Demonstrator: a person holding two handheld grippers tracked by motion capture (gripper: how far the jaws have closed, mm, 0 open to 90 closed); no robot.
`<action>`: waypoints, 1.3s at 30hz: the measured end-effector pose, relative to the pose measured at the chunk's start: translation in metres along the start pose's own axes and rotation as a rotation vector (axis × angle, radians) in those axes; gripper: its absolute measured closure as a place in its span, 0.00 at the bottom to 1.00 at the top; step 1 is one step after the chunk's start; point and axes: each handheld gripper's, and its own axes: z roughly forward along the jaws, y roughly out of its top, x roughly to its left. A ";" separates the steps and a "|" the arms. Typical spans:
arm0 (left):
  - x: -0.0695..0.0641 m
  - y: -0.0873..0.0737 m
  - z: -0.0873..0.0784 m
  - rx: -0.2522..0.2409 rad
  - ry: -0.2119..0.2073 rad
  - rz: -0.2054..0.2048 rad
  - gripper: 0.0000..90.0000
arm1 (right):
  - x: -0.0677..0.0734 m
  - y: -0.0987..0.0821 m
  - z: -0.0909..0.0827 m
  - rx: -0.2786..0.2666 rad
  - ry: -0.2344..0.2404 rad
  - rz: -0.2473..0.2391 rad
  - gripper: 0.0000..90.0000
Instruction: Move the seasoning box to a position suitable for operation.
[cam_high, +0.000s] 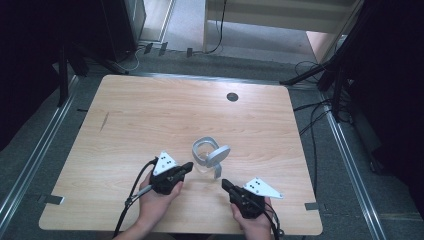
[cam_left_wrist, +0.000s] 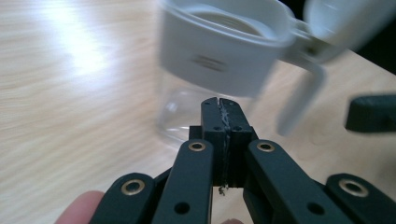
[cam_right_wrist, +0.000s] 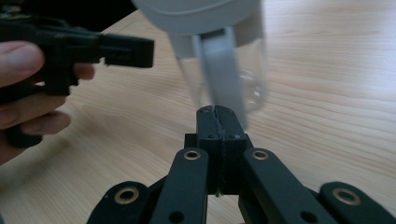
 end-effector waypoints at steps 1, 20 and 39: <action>0.003 0.001 0.000 -0.003 0.002 -0.001 1.00 | 0.006 0.002 0.008 0.004 0.017 -0.007 1.00; 0.031 0.023 0.014 -0.039 -0.012 -0.071 1.00 | -0.020 0.027 0.031 -0.047 -0.037 0.004 1.00; 0.035 0.042 0.042 -0.051 0.005 -0.056 1.00 | -0.083 0.065 0.070 -0.057 -0.113 0.067 1.00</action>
